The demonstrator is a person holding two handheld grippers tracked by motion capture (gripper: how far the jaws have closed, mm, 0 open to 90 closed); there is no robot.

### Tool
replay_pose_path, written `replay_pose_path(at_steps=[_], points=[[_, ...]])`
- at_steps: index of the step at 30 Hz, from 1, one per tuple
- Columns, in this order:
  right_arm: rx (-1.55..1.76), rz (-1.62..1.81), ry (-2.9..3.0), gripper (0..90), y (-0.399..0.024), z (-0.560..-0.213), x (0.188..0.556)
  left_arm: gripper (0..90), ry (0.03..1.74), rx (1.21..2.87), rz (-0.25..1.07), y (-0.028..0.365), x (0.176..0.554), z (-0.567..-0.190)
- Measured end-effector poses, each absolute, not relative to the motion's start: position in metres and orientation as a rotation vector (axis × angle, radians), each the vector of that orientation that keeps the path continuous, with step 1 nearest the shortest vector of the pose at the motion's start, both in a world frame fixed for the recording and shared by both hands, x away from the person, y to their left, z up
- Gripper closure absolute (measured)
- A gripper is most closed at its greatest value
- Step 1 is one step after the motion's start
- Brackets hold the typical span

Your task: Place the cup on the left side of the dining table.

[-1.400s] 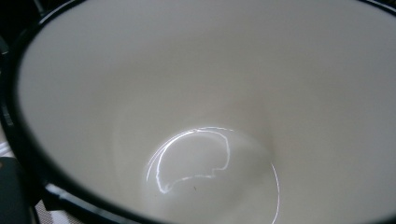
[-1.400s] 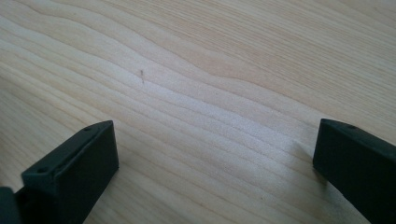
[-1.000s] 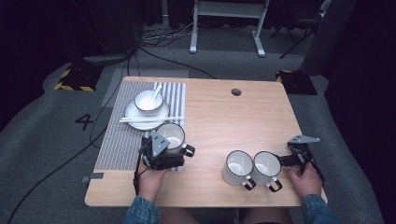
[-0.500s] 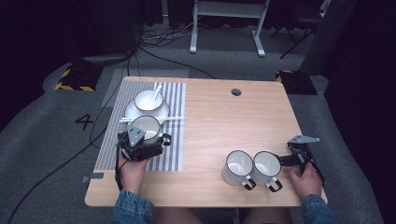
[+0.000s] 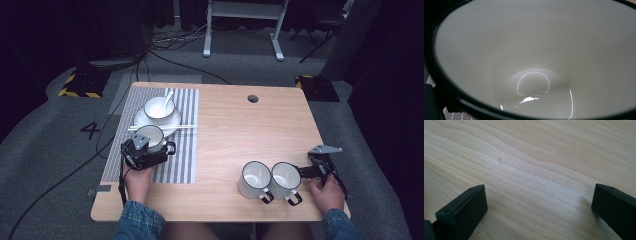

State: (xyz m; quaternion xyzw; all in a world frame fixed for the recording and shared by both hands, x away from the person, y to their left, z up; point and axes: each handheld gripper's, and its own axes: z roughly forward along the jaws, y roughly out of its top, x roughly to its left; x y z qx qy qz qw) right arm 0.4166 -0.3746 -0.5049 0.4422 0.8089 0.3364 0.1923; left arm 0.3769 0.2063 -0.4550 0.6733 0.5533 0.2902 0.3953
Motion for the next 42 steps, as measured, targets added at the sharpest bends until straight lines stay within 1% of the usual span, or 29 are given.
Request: replay_pose_path(at_steps=[10,16,23,25,27,29,32,42], points=[[1.241,0.944,2.270,0.3,-0.375,-0.505,0.417,3.0,1.481,1.763,0.669,0.213,0.385,-0.471],[1.242,0.945,2.270,0.3,-0.375,-0.505,0.417,3.0,1.483,1.799,0.668,0.209,0.388,-0.477],[1.241,0.945,2.270,0.3,-0.375,-0.505,0.417,2.9,1.473,1.846,0.707,0.206,0.384,-0.478],[1.241,0.944,2.271,0.3,-0.375,-0.505,0.417,2.8,1.472,1.843,0.721,0.204,0.382,-0.479],[1.241,0.944,2.270,0.3,-0.375,-0.505,0.417,2.6,1.472,1.847,0.720,0.205,0.380,-0.480],[1.241,0.944,2.271,0.3,-0.375,-0.505,0.417,2.5,1.476,1.848,0.690,0.208,0.377,-0.481],[1.242,0.945,2.271,0.3,-0.375,-0.505,0.417,2.8,1.480,1.839,0.706,0.209,0.375,-0.481],[1.238,0.943,2.275,0.3,-0.375,-0.505,0.416,2.3,1.484,1.834,0.701,0.208,0.371,-0.478]])
